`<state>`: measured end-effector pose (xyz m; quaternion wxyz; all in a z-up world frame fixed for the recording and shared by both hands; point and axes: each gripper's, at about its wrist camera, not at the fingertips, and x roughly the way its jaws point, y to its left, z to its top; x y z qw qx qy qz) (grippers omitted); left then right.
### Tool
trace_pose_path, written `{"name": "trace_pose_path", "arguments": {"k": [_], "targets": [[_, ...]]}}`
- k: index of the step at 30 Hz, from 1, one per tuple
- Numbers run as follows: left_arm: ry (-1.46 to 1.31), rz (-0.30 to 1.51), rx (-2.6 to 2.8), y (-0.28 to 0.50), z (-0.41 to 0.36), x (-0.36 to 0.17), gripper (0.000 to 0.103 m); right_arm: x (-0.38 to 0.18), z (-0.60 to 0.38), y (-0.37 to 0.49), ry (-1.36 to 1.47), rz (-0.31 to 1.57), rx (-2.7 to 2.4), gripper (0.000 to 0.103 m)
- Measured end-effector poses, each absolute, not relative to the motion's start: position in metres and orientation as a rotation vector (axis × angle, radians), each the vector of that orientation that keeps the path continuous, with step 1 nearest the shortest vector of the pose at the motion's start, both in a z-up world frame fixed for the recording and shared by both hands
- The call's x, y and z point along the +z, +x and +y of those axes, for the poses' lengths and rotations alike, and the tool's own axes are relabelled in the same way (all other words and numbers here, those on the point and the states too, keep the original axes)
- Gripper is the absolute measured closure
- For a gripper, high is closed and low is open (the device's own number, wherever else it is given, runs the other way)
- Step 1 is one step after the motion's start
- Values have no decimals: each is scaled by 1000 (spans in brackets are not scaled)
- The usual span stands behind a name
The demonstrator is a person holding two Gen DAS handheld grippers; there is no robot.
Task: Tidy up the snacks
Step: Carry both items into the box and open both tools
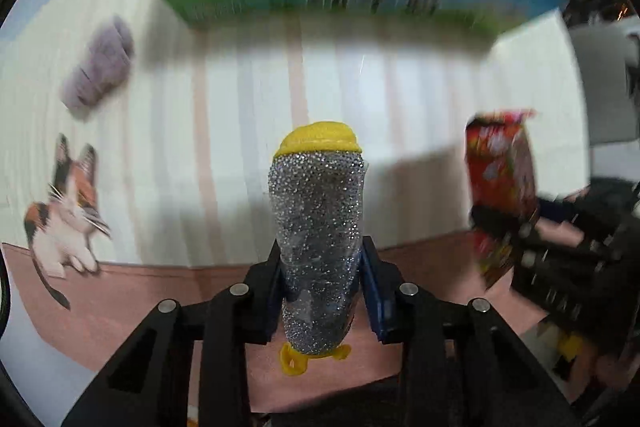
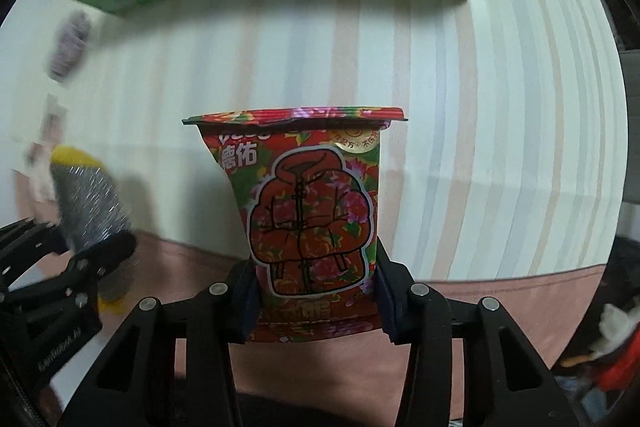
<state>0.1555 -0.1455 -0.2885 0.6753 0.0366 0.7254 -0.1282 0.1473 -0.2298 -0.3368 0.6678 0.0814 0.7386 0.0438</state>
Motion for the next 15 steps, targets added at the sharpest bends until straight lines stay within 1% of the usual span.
{"name": "trace_pose_path", "arguments": {"k": [4, 5, 6, 7, 8, 9, 11, 15], "targets": [[43, 1540, -317, 196, -129, -221, 72, -267, -237, 167, 287, 1535, 169, 54], [34, 1526, -322, 217, -115, -204, 72, -251, -239, 175, 312, 1503, 183, 54], [32, 1505, -323, 231, -122, -189, 72, -240, -242, 183, 328, 1485, 194, 54], [40, 1493, -320, 255, -103, -175, 72, -224, -244, 195, 358, 1453, 213, 54], [55, 1478, -317, 276, -86, -165, 72, -215, -247, 204, 375, 1436, 223, 54], [70, 1465, -310, 290, -86, -155, 72, -205, -257, 217, 390, 1419, 235, 54], [109, 1452, -285, 323, -92, -152, 72, -193, -260, 242, 425, 1389, 239, 54], [99, 1538, -266, 370, -97, -185, 71, -206, -269, 310, 507, 1402, 246, 54]]}}
